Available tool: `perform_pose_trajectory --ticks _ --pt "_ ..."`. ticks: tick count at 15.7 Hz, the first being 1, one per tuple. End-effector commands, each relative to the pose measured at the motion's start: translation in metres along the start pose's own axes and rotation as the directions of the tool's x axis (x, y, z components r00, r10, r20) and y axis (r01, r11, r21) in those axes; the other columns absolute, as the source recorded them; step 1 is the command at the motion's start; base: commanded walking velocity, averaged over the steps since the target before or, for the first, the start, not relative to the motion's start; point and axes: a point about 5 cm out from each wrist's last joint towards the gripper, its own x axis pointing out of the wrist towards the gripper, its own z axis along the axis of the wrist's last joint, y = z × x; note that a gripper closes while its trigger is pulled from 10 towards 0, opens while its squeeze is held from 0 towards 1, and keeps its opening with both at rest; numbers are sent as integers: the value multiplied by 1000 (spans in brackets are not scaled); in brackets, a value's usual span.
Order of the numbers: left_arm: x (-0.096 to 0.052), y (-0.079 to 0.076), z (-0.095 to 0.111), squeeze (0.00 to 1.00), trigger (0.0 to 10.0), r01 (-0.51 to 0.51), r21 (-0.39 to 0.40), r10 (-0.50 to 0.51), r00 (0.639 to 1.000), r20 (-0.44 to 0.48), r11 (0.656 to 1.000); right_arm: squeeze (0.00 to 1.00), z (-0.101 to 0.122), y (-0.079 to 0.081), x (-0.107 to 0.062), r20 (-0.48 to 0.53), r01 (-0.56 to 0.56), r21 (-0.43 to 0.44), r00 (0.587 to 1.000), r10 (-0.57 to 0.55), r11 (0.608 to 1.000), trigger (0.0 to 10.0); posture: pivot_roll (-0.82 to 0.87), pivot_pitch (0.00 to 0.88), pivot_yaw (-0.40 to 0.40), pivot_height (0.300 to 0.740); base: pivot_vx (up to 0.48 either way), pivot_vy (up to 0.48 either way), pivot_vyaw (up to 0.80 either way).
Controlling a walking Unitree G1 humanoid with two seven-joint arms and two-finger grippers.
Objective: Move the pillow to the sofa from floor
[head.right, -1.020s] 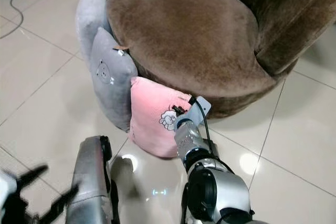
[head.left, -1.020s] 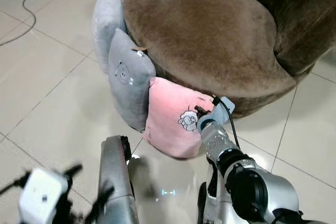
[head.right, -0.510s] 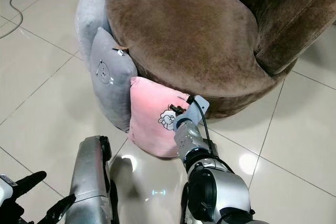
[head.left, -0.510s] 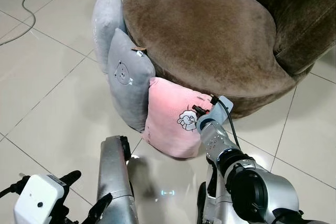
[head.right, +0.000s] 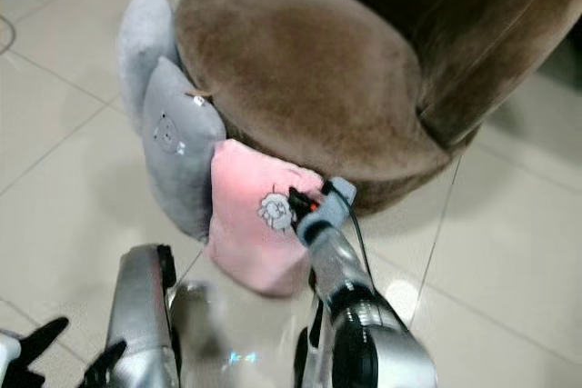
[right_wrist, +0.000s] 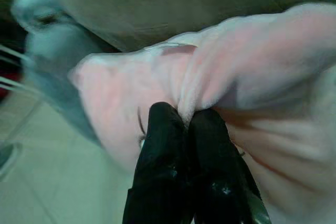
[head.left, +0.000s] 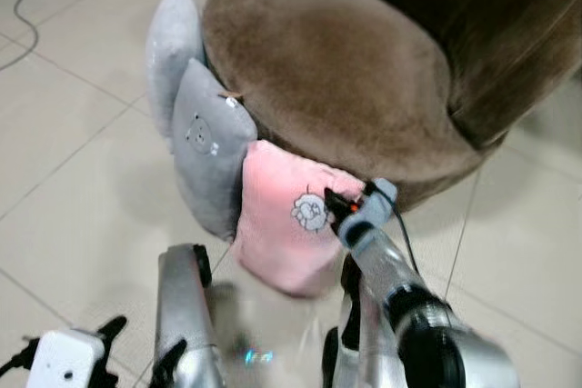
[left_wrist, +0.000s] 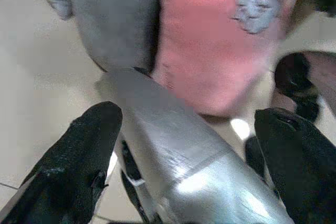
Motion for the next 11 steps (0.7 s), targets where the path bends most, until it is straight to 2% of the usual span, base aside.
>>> perform_pose_trajectory --ticks 1,3,5,7,8,10,11 --pt "8 2 -6 0 10000 -29 0 29 1000 2 1000 0 17 11 0 71 -78 1 994 78 997 0 242 61 -130 495 0 0 0" --pt "16 5 -7 0 10000 -47 -7 48 999 25 999 0 22 19 -2 98 -119 7 988 118 993 0 232 49 -130 495 0 0 0" --pt "38 7 -11 0 10000 -56 -6 57 996 74 998 0 34 40 -18 151 -215 -33 964 217 976 0 186 0 -90 495 0 0 0" --pt "51 8 -12 0 10000 -58 0 58 993 101 998 0 45 49 -30 183 -241 -70 951 250 968 0 165 0 -79 495 0 0 0" --pt "68 9 -7 0 10000 -62 9 60 987 152 998 0 71 56 -45 262 -239 -98 930 257 966 0 143 0 -61 495 0 0 0" --pt "84 10 4 0 10000 -74 27 67 976 206 997 0 96 62 -56 329 -230 -130 908 261 964 0 116 0 -33 495 0 0 0" --pt "94 12 16 0 10000 -84 43 71 966 250 996 0 112 70 -64 375 -224 -143 889 262 964 0 100 0 -18 495 0 0 0"
